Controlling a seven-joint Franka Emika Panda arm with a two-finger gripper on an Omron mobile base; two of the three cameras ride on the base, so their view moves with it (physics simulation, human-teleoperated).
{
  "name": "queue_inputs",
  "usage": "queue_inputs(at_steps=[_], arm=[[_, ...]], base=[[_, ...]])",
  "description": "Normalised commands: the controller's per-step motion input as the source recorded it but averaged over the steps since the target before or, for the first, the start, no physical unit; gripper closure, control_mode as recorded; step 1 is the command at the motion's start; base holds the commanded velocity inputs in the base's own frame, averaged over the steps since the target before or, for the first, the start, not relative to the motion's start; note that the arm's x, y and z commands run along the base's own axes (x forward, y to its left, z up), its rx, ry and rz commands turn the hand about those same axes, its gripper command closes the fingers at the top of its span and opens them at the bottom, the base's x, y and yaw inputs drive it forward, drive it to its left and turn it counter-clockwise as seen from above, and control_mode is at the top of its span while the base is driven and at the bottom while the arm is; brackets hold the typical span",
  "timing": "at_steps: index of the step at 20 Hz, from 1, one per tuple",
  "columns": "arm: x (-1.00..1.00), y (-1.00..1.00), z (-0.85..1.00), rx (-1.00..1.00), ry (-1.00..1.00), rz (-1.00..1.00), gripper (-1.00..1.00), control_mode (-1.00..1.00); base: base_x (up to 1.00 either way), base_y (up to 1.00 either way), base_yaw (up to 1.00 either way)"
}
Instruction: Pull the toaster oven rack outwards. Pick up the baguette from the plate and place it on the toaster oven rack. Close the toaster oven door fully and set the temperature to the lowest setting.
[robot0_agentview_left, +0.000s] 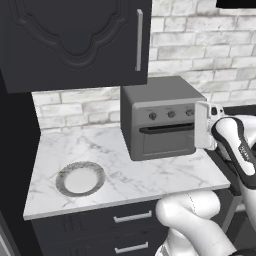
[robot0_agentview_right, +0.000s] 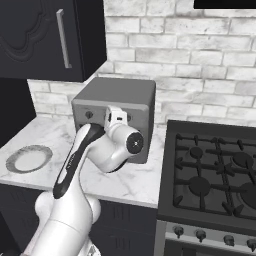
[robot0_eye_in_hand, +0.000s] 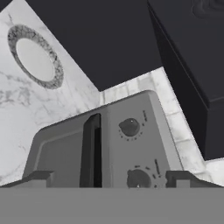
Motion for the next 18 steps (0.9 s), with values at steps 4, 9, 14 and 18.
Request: queue_inputs(at_steps=[4,9,14,18], arm=[[0.02,0.03,0.02,-0.01,-0.1,0.04,-1.0,-1.0],[0.17,0.09,0.07,-0.05,-0.04,0.04,-1.0,-1.0],[0.2,0.11,0.13,-0.09,-0.01,0.06,-1.0,-1.0],[0.22,0.0,0.03,-0.1,0.0,0.04,-1.0,-1.0]], base=[[0.0,0.0,0.0],[0.0,0.0,0.0],[0.0,0.0,0.0],[0.0,0.0,0.0]])
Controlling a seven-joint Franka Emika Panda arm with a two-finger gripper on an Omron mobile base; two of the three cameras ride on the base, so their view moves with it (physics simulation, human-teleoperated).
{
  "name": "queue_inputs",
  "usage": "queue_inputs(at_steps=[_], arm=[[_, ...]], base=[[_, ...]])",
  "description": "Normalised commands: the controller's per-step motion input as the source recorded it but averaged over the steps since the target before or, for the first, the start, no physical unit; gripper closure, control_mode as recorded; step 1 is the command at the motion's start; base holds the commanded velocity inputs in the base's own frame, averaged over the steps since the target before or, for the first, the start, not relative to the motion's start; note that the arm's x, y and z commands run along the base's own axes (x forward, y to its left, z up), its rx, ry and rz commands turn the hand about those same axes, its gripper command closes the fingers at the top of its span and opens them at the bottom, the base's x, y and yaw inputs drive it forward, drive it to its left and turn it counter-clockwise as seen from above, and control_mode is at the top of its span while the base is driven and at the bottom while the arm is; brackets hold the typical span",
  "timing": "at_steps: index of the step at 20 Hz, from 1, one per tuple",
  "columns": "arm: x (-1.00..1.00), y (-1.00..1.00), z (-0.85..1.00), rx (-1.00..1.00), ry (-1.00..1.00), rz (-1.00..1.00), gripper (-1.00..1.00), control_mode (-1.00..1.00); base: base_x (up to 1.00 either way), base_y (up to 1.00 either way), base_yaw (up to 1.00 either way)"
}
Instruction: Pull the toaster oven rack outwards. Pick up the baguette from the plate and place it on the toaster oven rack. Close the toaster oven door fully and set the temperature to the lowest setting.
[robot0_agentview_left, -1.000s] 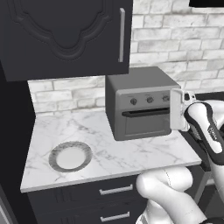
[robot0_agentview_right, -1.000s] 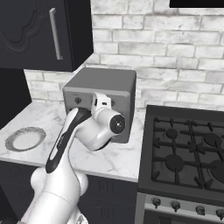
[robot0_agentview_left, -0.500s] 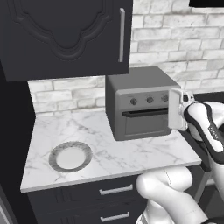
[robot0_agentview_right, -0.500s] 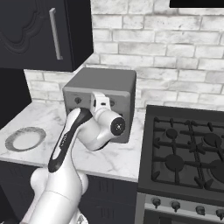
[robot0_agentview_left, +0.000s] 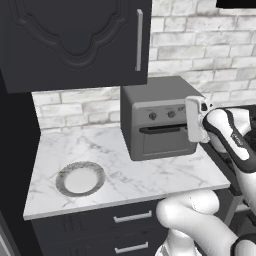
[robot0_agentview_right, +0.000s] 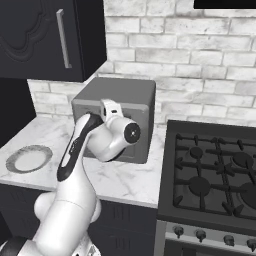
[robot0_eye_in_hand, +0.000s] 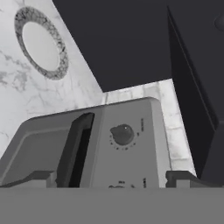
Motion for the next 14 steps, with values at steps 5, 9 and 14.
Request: queue_inputs(at_steps=[5,9,14], arm=[[0.21,0.0,0.0,-0.09,0.0,0.02,-1.0,-1.0],[0.25,0.0,0.0,-0.05,-0.04,0.0,-1.0,-1.0],[0.11,0.0,-0.06,-0.04,-0.14,0.0,-1.0,-1.0]], base=[[0.0,0.0,0.0],[0.0,0.0,0.0],[0.0,0.0,0.0]])
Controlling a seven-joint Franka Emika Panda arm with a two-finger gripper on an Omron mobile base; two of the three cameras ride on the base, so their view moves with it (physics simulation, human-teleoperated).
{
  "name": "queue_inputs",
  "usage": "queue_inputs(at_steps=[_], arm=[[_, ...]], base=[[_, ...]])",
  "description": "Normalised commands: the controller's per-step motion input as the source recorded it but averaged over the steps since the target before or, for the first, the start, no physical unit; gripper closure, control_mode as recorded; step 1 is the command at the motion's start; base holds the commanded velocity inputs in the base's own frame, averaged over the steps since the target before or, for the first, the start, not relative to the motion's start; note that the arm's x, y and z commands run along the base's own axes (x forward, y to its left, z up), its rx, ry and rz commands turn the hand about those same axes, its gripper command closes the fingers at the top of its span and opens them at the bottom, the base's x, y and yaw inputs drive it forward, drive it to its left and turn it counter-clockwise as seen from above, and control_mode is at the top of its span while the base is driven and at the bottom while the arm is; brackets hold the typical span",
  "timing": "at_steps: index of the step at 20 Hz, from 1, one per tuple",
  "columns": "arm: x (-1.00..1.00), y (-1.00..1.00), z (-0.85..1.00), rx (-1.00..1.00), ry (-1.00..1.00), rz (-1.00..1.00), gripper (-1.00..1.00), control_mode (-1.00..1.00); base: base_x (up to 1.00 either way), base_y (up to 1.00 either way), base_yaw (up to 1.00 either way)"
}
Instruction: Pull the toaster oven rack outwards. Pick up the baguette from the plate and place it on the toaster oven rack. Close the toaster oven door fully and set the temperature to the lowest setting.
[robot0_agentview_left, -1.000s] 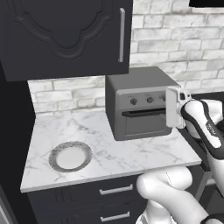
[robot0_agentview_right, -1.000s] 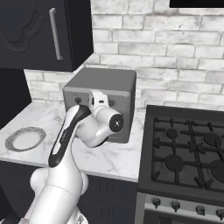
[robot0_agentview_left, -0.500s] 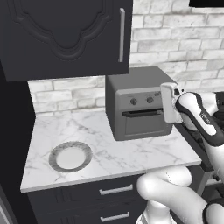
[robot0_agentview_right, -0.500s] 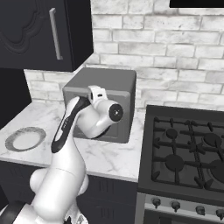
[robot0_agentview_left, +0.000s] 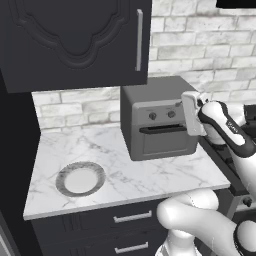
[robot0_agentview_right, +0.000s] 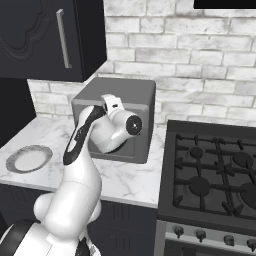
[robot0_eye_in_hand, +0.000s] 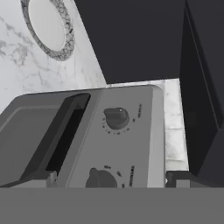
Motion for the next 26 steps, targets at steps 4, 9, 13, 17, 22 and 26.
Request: queue_inputs(at_steps=[4,9,13,17,22,26], arm=[[0.01,0.0,-0.21,-0.04,-0.19,0.0,-1.0,-1.0],[0.11,0.0,-0.06,-0.03,-0.09,0.03,-1.0,-1.0],[0.35,0.0,0.0,0.0,0.0,0.05,-1.0,-1.0],[0.39,0.0,0.0,0.0,0.0,0.05,-1.0,-1.0],[0.25,0.0,-0.09,0.0,0.0,0.05,-1.0,-1.0],[0.15,0.0,-0.13,-0.01,0.0,0.05,-1.0,-1.0]], base=[[0.0,0.0,0.0],[0.0,0.0,0.0],[0.0,0.0,0.0],[0.0,0.0,0.0],[0.0,0.0,0.0],[0.0,0.0,0.0]])
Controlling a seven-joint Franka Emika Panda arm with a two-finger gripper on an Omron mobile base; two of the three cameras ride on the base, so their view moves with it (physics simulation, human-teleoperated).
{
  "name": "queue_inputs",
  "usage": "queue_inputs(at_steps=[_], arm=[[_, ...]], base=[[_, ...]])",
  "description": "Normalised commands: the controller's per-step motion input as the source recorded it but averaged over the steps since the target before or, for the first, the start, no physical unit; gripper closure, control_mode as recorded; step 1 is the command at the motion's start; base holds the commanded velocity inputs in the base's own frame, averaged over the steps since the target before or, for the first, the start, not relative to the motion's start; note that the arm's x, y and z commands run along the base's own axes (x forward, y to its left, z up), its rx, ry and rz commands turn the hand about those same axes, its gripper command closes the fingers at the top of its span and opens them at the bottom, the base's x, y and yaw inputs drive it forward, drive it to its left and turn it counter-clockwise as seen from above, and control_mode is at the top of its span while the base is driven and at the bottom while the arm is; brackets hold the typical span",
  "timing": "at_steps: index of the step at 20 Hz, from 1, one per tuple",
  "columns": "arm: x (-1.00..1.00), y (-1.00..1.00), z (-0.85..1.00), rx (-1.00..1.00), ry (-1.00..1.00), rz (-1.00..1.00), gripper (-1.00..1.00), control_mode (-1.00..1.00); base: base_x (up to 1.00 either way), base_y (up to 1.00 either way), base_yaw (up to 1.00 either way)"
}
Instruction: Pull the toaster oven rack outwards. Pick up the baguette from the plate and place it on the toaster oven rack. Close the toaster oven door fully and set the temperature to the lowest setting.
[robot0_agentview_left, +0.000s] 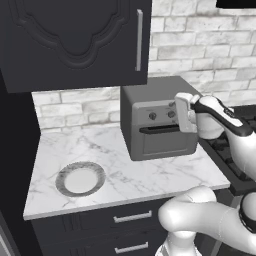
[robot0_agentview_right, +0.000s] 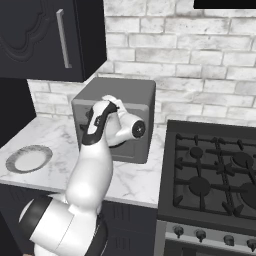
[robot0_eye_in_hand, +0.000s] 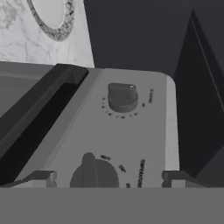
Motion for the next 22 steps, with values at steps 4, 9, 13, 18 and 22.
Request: queue_inputs(at_steps=[4,9,13,18,22], arm=[[0.18,0.0,-0.08,-0.01,0.0,0.04,-1.0,-1.0],[0.13,0.0,-0.12,-0.02,0.0,0.04,-1.0,-1.0],[0.15,0.0,-0.2,-0.03,-0.01,0.03,-1.0,-1.0],[0.14,0.0,-0.22,-0.03,-0.1,0.03,-1.0,-1.0],[0.19,0.0,-0.25,-0.02,-0.13,0.03,-1.0,-1.0]], base=[[0.0,0.0,0.0],[0.0,0.0,0.0],[0.0,0.0,0.0],[0.0,0.0,0.0],[0.0,0.0,0.0]])
